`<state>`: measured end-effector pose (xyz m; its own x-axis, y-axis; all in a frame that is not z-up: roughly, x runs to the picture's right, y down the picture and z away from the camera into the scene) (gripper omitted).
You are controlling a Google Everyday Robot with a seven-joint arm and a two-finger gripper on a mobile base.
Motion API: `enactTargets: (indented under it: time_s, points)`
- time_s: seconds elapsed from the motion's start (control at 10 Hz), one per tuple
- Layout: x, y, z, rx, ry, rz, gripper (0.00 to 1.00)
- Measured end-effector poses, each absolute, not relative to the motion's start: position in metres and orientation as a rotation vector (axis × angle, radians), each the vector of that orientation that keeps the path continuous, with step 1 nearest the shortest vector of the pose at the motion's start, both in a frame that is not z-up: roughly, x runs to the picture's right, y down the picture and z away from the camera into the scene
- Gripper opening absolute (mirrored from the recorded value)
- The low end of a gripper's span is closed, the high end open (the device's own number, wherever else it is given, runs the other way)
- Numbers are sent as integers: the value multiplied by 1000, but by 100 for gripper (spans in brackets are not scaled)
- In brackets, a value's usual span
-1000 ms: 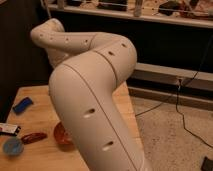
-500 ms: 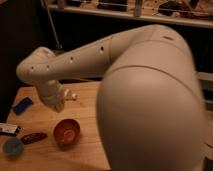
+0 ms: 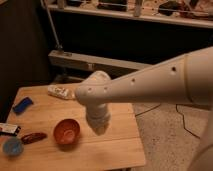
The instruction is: Move the arm in a circular motion
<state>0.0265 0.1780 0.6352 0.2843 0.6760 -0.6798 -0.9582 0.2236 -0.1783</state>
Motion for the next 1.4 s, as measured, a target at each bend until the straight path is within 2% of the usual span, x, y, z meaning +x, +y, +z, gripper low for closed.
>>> enactTargets:
  time_s: [0.4, 0.5, 0.7, 0.8, 1.0, 1.4]
  points:
    - [211, 150, 650, -519, 707, 1535, 9]
    - [262, 121, 663, -465, 732, 1619, 9]
    - [291, 54, 700, -400, 703, 1701, 9]
    - [268, 2, 735, -400, 640, 1746, 9]
    - [212, -55, 780, -443, 575, 1759, 9]
    - [80, -114, 840, -518, 494, 1554, 9]
